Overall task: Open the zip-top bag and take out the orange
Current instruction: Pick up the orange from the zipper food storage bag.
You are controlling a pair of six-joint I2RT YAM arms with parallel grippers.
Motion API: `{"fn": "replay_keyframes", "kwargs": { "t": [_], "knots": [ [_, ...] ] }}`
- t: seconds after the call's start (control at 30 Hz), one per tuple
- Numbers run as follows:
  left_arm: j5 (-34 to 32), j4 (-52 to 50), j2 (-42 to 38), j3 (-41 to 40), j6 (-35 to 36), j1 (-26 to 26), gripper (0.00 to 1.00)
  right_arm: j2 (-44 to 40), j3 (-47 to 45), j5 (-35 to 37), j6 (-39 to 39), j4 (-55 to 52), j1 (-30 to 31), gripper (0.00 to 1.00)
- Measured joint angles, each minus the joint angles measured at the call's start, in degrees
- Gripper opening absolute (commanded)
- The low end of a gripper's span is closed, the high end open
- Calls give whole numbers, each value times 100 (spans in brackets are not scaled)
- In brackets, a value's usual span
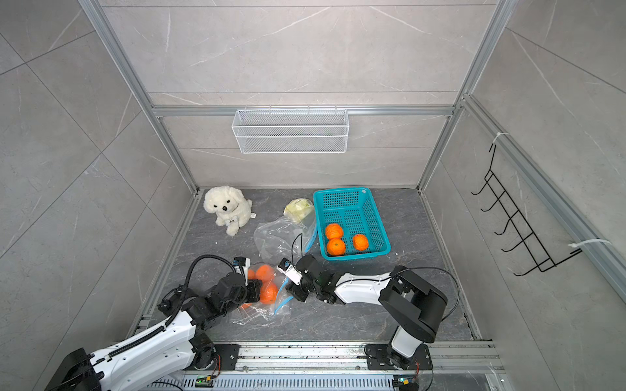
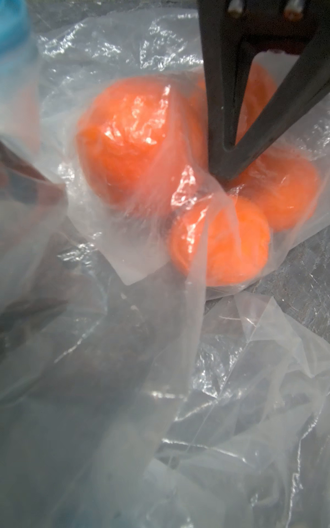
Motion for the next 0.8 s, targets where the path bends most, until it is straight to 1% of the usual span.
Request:
{"fn": "replay_keyframes", "kwargs": {
  "t": [0.1,0.2,0.27,0.3,0.4,0.53,0.67,0.8],
  "knots": [
    [-52,280,48,-166,-87,0,0,85,103,-184,-4,-7,-11,61],
    [-101,522,131,-345,-162,0,0,197,188,-597,-26,26,-20,64],
    [-155,647,212,-400,-197,2,0,203,186,-955,-17,37,-26,77],
    [-175,702,256,-409,-208,2,0,199,181,-1156,-37,68,-28,79],
    [-175,852,385,-415,-216,0,0,175,170,-1589,-44,144,4,79],
    [-175,1078,575,-435,-227,0,0,118,168,-1845,-42,168,131,80],
    [-166,1412,791,-511,-254,0,0,144,199,-1869,-42,162,315,81],
    [-116,1738,1047,-551,-308,0,0,586,656,-1757,-42,79,494,79]
  ]
}}
